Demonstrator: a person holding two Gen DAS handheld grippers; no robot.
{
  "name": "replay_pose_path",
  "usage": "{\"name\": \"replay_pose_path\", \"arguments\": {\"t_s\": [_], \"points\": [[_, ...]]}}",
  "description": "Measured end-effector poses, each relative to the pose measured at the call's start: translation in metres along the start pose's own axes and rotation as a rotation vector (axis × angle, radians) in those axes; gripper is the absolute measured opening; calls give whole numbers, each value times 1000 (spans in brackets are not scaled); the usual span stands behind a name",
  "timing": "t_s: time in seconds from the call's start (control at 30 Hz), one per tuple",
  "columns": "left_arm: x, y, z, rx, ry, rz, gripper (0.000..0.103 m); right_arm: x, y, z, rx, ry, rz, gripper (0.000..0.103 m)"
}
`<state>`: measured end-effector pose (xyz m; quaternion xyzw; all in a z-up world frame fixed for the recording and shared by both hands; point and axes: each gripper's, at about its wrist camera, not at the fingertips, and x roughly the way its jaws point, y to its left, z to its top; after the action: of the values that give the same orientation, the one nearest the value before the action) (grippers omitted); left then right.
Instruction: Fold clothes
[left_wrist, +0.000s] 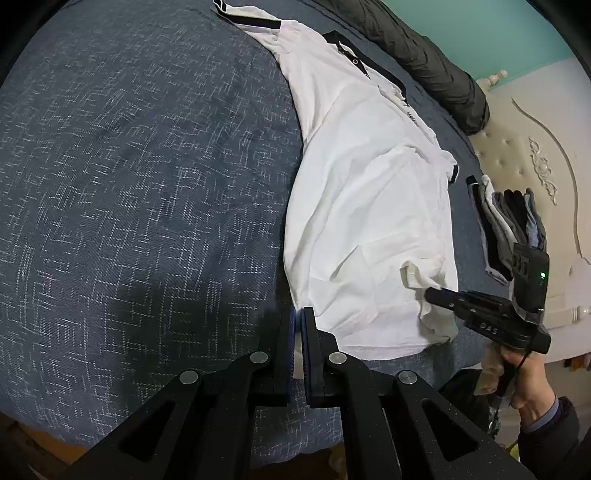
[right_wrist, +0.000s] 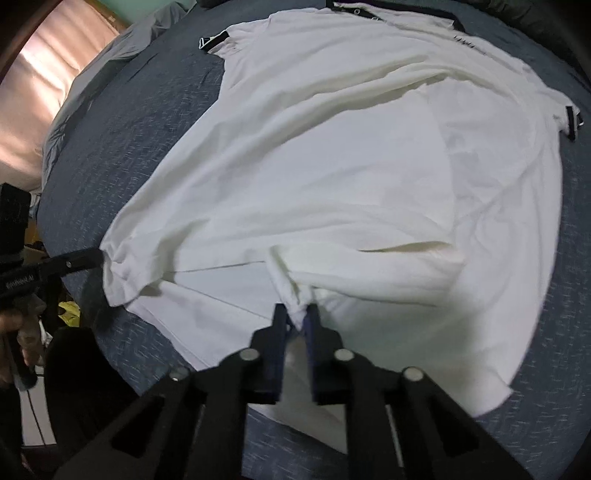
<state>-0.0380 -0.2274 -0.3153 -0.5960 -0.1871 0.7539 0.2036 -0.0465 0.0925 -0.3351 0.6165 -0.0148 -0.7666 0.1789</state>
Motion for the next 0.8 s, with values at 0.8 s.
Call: {"name": "replay_pose_path", "arguments": {"t_s": [0.8], "points": [[-1,5,2,-24,-4,23,3,-132,-147,-92,169,-134,-148,4]]}}
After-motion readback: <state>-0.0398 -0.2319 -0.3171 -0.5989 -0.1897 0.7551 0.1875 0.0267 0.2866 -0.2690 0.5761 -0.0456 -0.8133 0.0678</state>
